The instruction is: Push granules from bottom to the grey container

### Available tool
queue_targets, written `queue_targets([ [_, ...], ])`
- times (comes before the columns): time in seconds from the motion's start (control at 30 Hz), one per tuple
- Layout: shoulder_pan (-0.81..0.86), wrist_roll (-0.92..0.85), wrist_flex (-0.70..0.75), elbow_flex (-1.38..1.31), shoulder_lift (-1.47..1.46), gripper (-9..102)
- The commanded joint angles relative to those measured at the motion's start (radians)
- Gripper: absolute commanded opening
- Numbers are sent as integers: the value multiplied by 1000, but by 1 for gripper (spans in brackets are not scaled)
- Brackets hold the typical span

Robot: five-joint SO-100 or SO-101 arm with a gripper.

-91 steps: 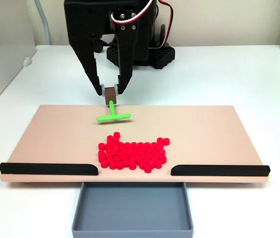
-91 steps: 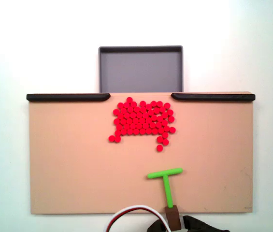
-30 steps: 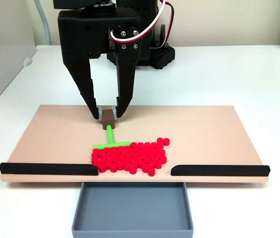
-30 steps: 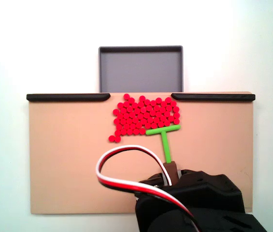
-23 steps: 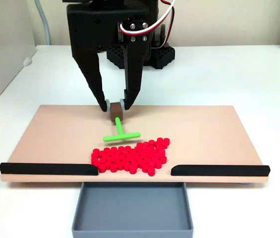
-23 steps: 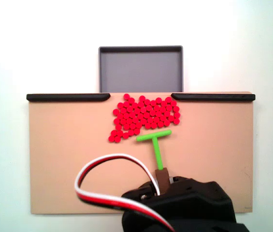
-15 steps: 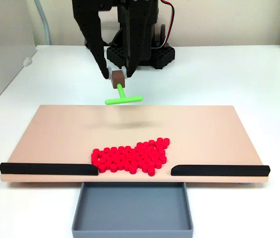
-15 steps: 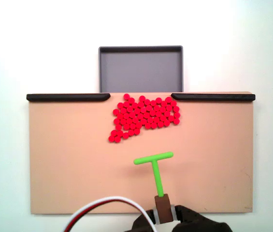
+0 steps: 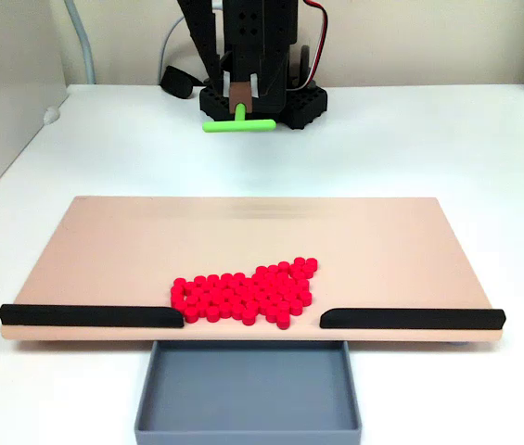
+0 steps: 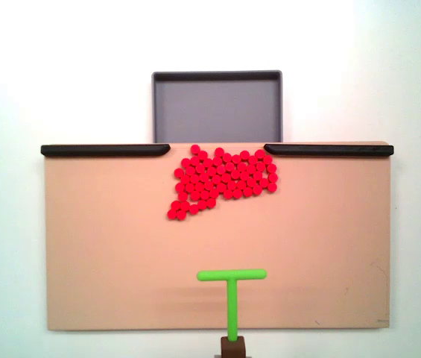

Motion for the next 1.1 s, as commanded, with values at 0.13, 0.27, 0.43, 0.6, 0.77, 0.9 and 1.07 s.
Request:
queue_targets([
  [0.13,-20,40,-2,-8,23,0],
  [0.27,-6,11,-11,-11,12,0],
  [0.43,-2,23,-11,-20,18,0],
  [0.6,6,23,-11,-14,18,0],
  [0.77,12,23,-11,-9,28,0],
  [0.9,12,23,-11,-9,31,0],
  [1.07,12,23,-11,-9,17,0],
])
